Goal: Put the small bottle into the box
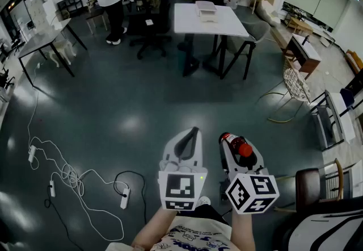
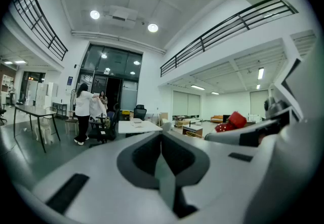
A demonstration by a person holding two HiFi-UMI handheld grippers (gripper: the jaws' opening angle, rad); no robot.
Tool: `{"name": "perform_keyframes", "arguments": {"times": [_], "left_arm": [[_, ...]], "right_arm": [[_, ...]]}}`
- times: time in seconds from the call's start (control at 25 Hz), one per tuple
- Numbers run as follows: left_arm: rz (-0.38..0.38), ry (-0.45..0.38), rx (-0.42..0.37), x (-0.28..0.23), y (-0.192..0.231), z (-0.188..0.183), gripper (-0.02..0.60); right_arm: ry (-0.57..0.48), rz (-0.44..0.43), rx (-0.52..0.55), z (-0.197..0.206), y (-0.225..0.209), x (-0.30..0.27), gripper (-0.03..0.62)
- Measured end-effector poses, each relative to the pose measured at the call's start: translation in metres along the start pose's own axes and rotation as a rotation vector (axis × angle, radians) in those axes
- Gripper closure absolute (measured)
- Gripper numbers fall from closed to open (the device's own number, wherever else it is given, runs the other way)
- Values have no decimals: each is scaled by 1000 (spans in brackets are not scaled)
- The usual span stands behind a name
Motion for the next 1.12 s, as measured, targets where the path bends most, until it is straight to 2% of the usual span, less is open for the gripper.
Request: {"name": "perform_keyframes", "arguments": {"times": [0.76,1.12], "left_arm": [[-1,6,-5,20,35,19,561],[-20,30,4,5,55,27,562]], "right_arm": [[-2,15,-21,19,26,-12,368],[24,13,-50,21,25,-40,368]]}}
Point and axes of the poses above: the fingertips, and each gripper's own axes: x backward along the fingers, y to its left, z out of its underside, the point moved 5 cm from there along x, backward along the fingers, and after that the axes turned 8 degrees about -x, right-handed, at the moved point
